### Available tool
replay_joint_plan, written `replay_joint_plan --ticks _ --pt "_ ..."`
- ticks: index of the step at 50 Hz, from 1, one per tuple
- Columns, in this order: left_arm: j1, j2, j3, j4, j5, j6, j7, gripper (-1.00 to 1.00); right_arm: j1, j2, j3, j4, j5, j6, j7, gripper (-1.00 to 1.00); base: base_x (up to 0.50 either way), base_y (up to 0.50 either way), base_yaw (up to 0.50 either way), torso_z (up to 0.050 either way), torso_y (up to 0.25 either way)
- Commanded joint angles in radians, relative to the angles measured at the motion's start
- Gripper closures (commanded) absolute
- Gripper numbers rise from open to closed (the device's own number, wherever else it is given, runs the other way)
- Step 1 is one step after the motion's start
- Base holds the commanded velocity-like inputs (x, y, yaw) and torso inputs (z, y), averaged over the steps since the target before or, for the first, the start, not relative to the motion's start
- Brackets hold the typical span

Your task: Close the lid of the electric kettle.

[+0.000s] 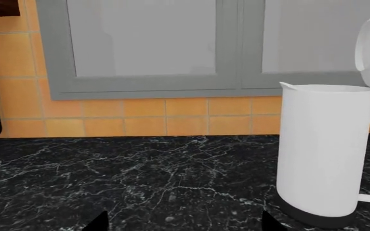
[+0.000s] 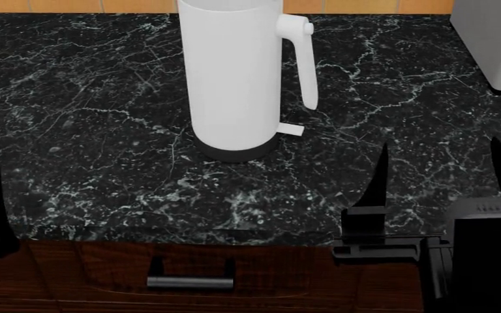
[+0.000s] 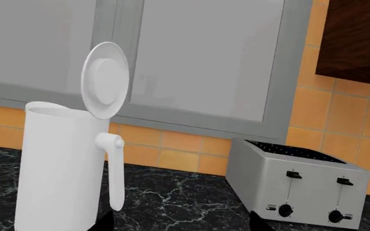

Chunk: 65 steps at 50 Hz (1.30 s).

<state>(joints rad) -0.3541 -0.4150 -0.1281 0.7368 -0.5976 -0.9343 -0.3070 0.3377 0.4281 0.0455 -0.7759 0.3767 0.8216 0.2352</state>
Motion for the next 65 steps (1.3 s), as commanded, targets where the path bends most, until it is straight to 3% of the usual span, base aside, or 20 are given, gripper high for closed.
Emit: replay_joint_plan --ticks 1,20,65 --pt "-0.079 -0.026 -0.041 0.048 -0.06 -0.099 -0.029 -1.0 0.09 0.029 0.054 -0.07 0.048 0.11 0.015 -1.0 0.0 0.0 0.0 0.0 0.0" --pt "-0.098 -0.034 -0.029 0.047 -0.065 -0.103 -0.04 -1.0 0.116 0.028 0.061 -0.054 0.07 0.131 0.018 -1.0 0.04 0.0 0.0 0.0 0.0" --pt "-0.071 -0.037 -0.019 0.04 -0.074 -0.081 -0.053 -1.0 0.088 0.028 0.069 -0.055 0.087 0.114 0.034 -1.0 0.48 0.0 0.0 0.0 0.0"
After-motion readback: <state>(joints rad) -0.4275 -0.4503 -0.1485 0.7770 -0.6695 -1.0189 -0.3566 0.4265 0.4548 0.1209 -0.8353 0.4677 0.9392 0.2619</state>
